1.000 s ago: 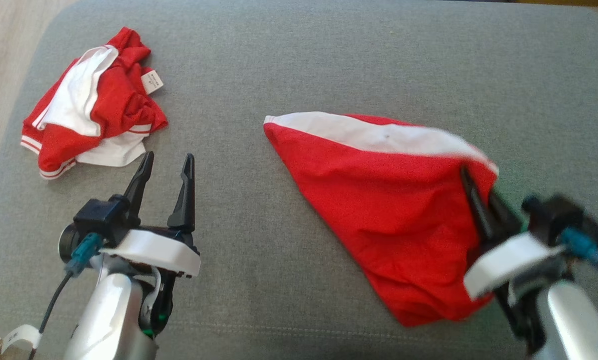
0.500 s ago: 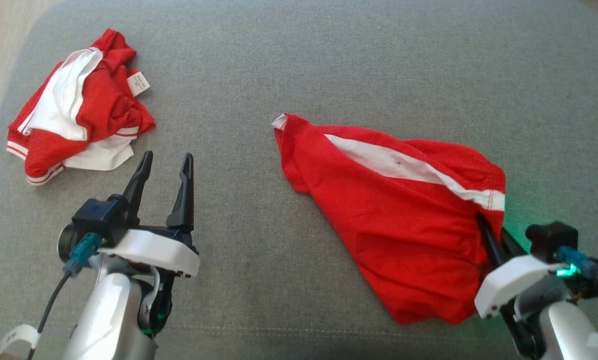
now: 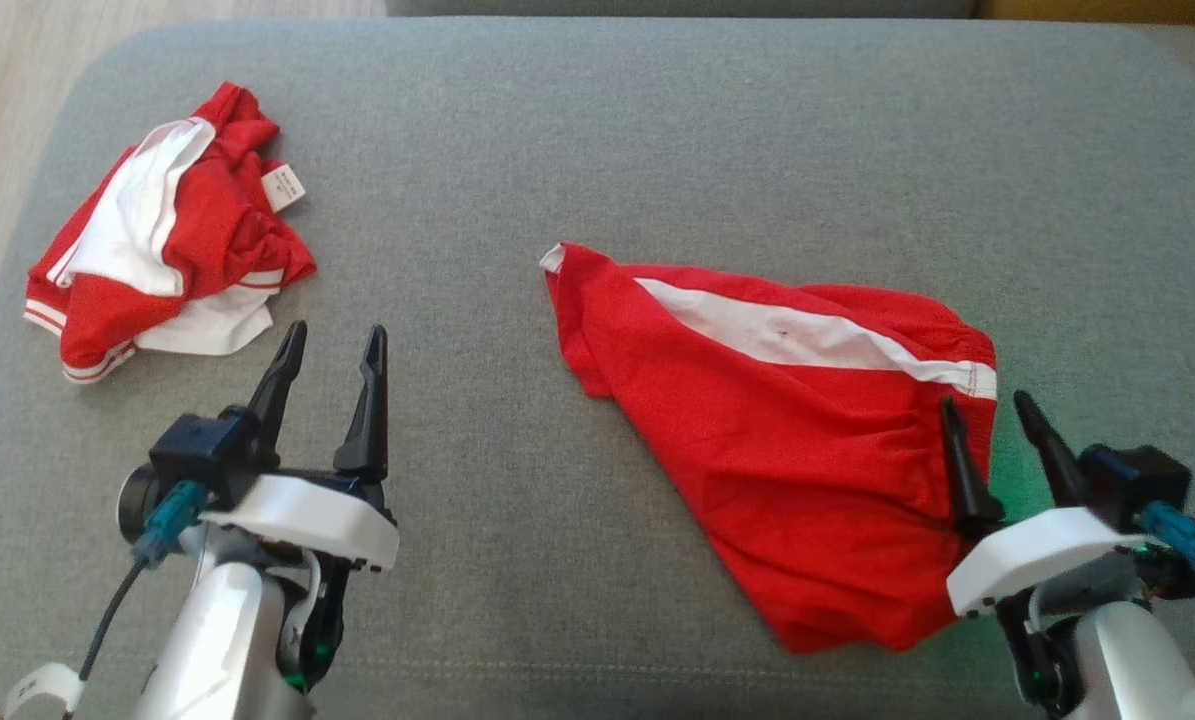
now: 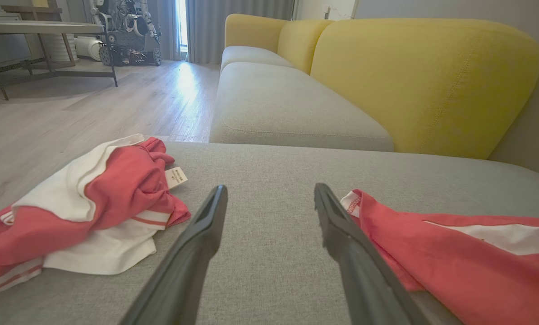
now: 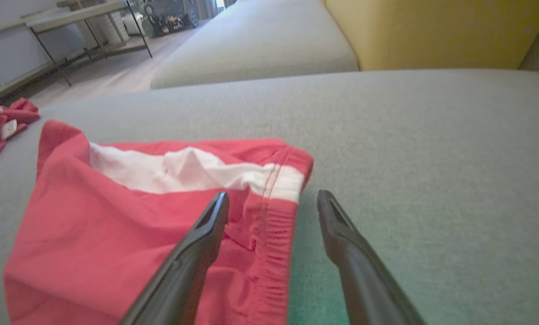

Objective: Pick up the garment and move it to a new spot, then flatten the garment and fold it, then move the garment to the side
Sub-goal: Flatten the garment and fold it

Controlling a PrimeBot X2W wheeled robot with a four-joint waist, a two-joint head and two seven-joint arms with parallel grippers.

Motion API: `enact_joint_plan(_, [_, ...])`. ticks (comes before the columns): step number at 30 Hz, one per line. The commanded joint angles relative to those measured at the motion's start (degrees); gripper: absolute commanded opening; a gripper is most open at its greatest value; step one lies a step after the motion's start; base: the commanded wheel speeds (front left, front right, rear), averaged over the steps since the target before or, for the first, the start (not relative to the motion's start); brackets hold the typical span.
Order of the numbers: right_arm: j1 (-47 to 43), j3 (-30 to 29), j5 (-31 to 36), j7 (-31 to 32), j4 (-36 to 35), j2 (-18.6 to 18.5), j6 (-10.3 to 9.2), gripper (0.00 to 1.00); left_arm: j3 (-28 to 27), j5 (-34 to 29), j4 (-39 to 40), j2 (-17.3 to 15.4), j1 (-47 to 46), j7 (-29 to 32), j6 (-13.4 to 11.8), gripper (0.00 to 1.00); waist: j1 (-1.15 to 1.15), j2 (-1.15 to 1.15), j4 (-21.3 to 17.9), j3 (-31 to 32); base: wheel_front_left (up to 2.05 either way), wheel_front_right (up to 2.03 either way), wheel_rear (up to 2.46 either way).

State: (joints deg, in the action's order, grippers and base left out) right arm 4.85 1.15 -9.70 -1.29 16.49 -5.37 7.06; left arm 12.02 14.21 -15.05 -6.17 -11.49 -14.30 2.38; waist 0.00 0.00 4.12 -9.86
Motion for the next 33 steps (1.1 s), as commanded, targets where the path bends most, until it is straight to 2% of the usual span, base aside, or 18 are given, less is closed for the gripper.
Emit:
enact_joint_plan(1, [0.2, 0.5, -0.4, -1.1, -3.9, 0.3, 0.43, 1.00, -2.5, -0.2, 1.6, -0.8, -1.0, -0.7, -0.5, 1.00, 0.00, 0.00, -0.3, 0.6, 0.00, 0.00, 0.00])
enact_joint_plan(9, [-0.8, -1.0, 1.2, -1.7, -11.4, 1.5, 0.43, 1.00, -2.5, 0.3, 1.6, -1.0, 0.6, -0.6, -1.2, 1.00, 0.00, 0.00, -0.5, 2.9, 0.00, 0.00, 0.00])
enact_joint_plan(25, [0.2, -0.3, 1.7, -2.2, -11.1, 2.2, 0.43, 1.00, -0.1, 0.1, 1.8, -1.4, 1.7, 0.8, -0.9, 1.00, 0.00, 0.00, 0.1, 3.9, 0.00, 0.00, 0.00])
enact_joint_plan(29, [0.6, -0.2, 1.7, -2.1, -11.2, 2.2, 0.43, 1.00, 1.5, 0.1, 2.2, -1.1, 0.1, 2.0, 0.1, 1.00, 0.00, 0.00, -0.1, 3.2, 0.00, 0.00, 0.00])
enact_joint_plan(33, [2.2, 0.2, 1.9, -1.8, -11.8, 2.3, 0.43, 1.00, 5.4, 1.2, 0.8, 0.6, -6.0, 6.0, 2.4, 1.00, 0.00, 0.00, -0.8, 0.8, 0.00, 0.00, 0.00])
